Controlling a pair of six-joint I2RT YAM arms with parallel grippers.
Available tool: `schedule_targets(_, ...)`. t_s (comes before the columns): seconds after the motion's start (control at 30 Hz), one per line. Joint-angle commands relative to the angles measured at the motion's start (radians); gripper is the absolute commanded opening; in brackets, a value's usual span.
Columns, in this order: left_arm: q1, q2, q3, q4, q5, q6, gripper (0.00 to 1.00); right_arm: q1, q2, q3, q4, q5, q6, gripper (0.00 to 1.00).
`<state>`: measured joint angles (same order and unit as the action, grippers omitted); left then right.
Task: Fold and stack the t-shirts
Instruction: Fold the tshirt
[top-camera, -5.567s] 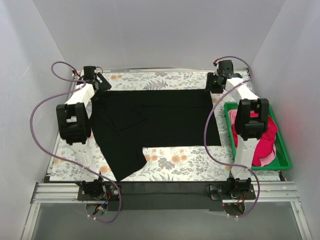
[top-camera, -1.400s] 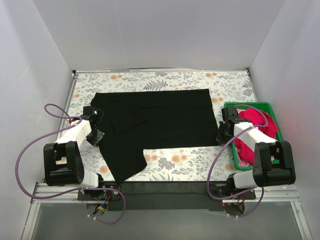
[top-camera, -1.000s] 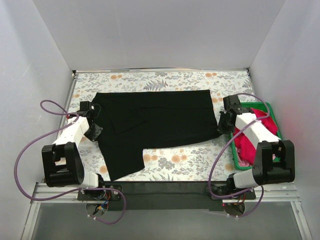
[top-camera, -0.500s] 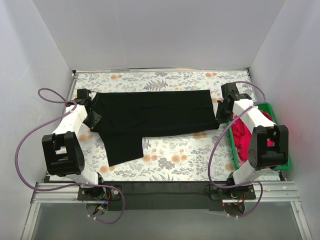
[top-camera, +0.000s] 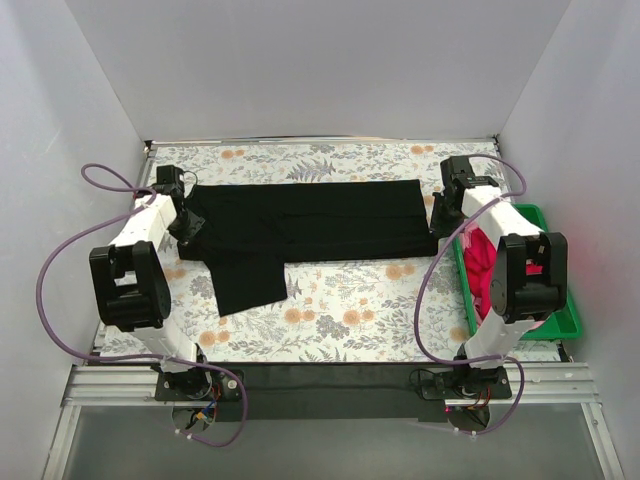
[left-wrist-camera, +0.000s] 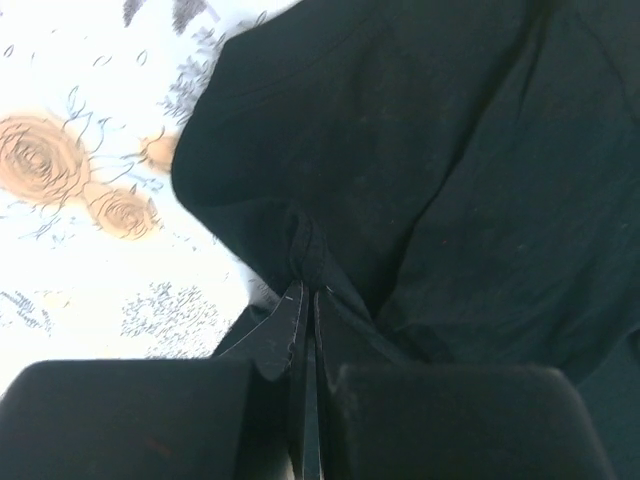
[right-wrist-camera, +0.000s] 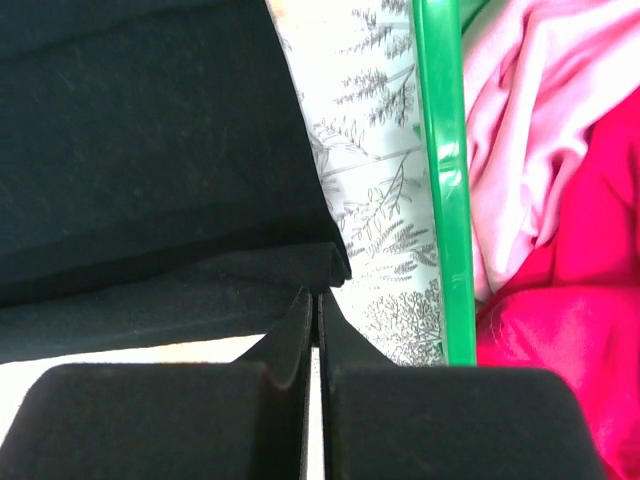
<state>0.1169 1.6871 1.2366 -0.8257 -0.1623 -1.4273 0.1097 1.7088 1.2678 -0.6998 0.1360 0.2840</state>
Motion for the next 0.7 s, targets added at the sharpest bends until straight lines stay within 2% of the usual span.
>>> schedule_targets(0.0, 0.01, 0.005, 0.061, 0.022, -0.008, 0.01, 0.0, -0.013, 0.014, 0.07, 0.014, 0.03, -0.009, 0.01)
schedule_targets(0.67, 0.01, 0.114, 0.101, 0.092, -0.02, 0.005, 0.0, -0.03, 0.143, 0.136, 0.06, 0.01, 0.012, 0.01)
